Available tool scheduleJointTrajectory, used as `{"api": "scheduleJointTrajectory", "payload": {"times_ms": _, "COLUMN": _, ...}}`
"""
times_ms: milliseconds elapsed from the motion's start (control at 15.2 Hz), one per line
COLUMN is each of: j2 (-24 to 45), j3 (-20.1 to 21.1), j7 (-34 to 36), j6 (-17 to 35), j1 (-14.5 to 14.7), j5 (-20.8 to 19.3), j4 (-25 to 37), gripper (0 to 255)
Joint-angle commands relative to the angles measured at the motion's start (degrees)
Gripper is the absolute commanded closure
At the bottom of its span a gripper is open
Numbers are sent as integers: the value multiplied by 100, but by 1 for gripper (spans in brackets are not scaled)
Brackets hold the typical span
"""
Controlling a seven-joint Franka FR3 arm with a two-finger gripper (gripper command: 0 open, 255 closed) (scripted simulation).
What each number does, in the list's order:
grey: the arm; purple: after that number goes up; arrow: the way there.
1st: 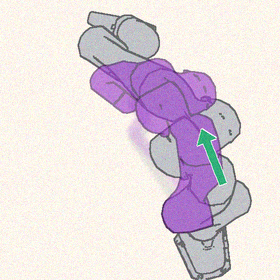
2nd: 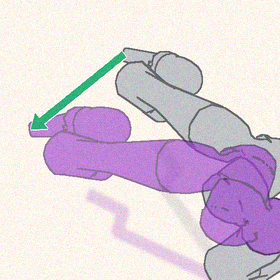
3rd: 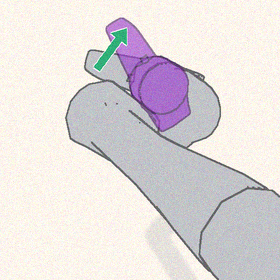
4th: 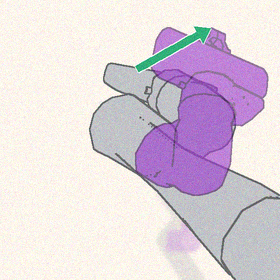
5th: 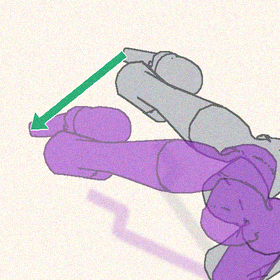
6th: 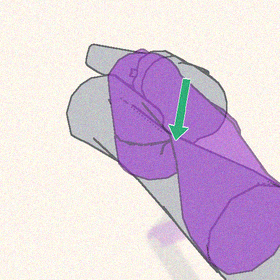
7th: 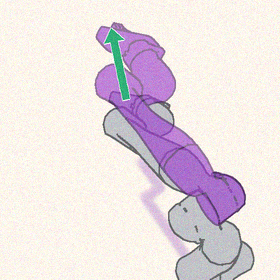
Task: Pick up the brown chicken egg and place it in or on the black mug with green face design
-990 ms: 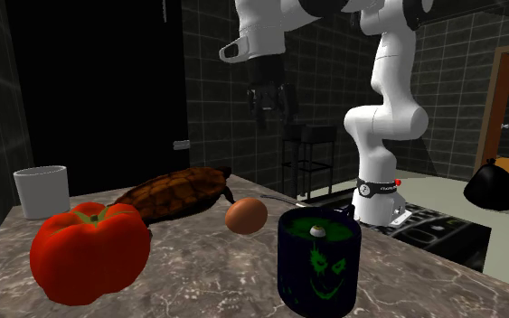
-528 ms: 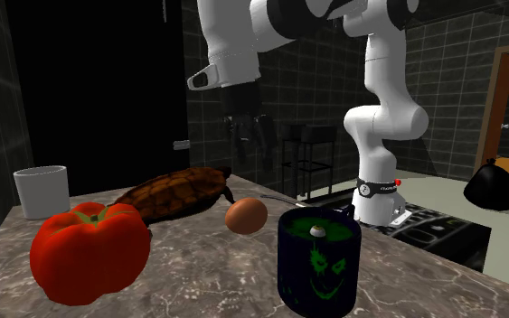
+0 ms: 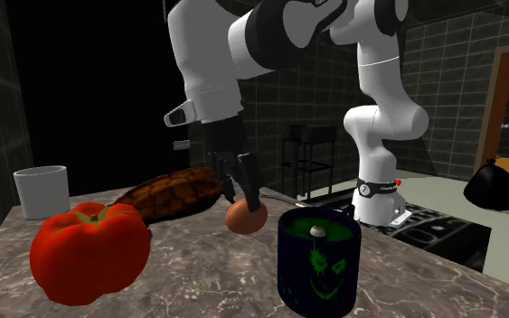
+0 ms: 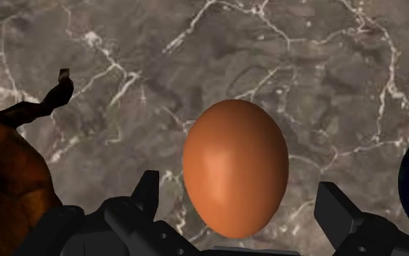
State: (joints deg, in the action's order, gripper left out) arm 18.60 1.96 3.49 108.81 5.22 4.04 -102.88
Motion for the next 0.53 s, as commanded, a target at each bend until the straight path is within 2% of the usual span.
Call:
{"api": "scheduleJointTrajectory", "payload": {"times_ms": 0, "j2": 55, "j3": 5, "j7": 1, "j6": 142, "j1": 7, "j5": 6, "j4": -86, "gripper": 0}}
{"api": "scheduleJointTrajectory", "payload": {"times_ms": 264, "j2": 109, "j3": 10, "j7": -4, "j6": 404, "j1": 17, "j5": 13, "j4": -294, "gripper": 0}}
{"api": "scheduleJointTrajectory", "payload": {"times_ms": 462, "j2": 110, "j3": 10, "j7": -4, "j6": 404, "j1": 17, "j5": 13, "j4": -292, "gripper": 0}}
